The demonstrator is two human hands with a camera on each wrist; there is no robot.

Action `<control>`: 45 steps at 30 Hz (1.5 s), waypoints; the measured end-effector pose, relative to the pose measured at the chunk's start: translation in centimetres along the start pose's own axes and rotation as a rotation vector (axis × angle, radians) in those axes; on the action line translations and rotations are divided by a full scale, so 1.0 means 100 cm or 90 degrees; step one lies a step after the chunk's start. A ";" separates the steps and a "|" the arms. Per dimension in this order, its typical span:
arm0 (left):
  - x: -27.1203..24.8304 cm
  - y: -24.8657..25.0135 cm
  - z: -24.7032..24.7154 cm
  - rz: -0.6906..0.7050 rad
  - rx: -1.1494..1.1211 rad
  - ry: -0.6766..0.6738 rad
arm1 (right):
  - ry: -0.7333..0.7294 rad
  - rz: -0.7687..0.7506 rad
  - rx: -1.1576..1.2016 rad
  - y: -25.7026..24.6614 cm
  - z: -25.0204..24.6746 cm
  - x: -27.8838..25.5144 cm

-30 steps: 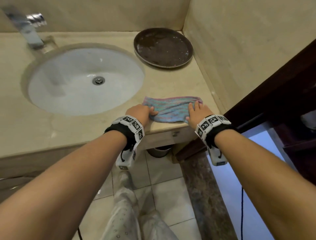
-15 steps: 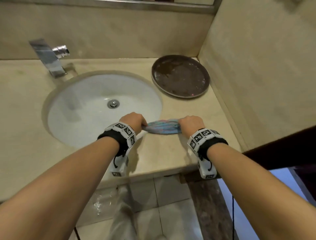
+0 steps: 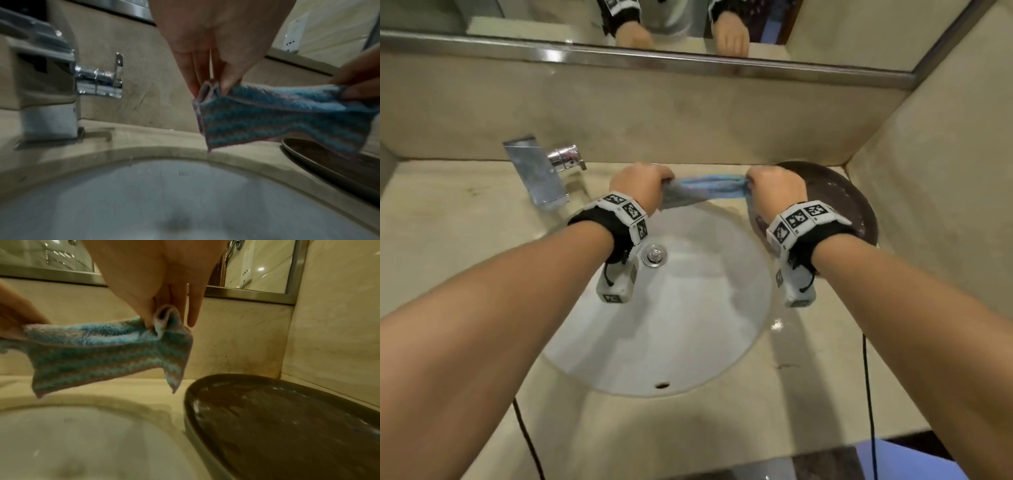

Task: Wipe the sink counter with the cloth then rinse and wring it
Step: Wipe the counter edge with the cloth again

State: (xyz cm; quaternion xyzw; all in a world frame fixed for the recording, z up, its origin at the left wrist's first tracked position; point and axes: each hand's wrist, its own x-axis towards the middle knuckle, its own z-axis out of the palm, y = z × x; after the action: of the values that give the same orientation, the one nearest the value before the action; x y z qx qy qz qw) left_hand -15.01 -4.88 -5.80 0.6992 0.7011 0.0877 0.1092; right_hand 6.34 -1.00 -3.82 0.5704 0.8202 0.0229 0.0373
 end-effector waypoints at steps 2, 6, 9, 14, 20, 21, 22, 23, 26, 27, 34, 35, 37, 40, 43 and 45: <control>0.015 -0.008 -0.011 -0.015 -0.019 0.071 | 0.068 -0.001 0.024 -0.002 -0.006 0.023; 0.029 -0.029 0.013 -0.010 0.004 0.014 | 0.017 -0.037 0.013 -0.012 0.018 0.046; 0.025 -0.041 0.046 -0.031 0.021 -0.086 | -0.113 -0.026 0.028 -0.018 0.056 0.048; 0.041 -0.043 0.071 -0.005 -0.008 -0.155 | -0.221 -0.051 0.060 -0.021 0.092 0.065; 0.049 -0.035 0.082 -0.076 0.000 -0.175 | -0.205 -0.043 -0.008 -0.034 0.114 0.083; 0.047 -0.037 0.081 -0.090 0.002 -0.167 | -0.191 -0.038 -0.010 -0.038 0.115 0.085; 0.044 -0.041 0.081 -0.106 0.011 -0.159 | -0.178 -0.038 -0.010 -0.046 0.115 0.088; 0.041 -0.046 0.080 -0.125 0.023 -0.151 | -0.173 -0.046 -0.007 -0.055 0.116 0.091; 0.029 -0.066 0.077 -0.188 0.045 -0.142 | -0.178 -0.088 -0.005 -0.089 0.120 0.102; 0.026 -0.072 0.076 -0.204 0.046 -0.139 | -0.179 -0.095 -0.006 -0.099 0.119 0.104; 0.020 -0.079 0.078 -0.302 0.042 -0.126 | -0.205 -0.132 -0.003 -0.117 0.105 0.098; 0.022 -0.078 0.078 -0.311 0.037 -0.124 | -0.212 -0.131 -0.006 -0.112 0.103 0.096; 0.027 -0.074 0.077 -0.323 0.027 -0.123 | -0.224 -0.124 -0.021 -0.101 0.102 0.094; 0.038 -0.065 0.077 -0.304 0.030 -0.136 | -0.239 -0.110 -0.034 -0.082 0.101 0.092; 0.052 -0.044 0.080 -0.271 0.031 -0.143 | -0.273 -0.079 -0.044 -0.059 0.098 0.091; 0.059 -0.026 0.084 -0.249 0.037 -0.152 | -0.290 -0.056 -0.064 -0.043 0.096 0.091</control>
State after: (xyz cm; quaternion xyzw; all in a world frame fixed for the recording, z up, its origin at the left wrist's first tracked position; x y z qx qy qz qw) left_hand -15.25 0.78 -14.74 0.5585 0.8075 -0.0387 0.1860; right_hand -0.03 6.02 -14.09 0.5221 0.8123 -0.0672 0.2512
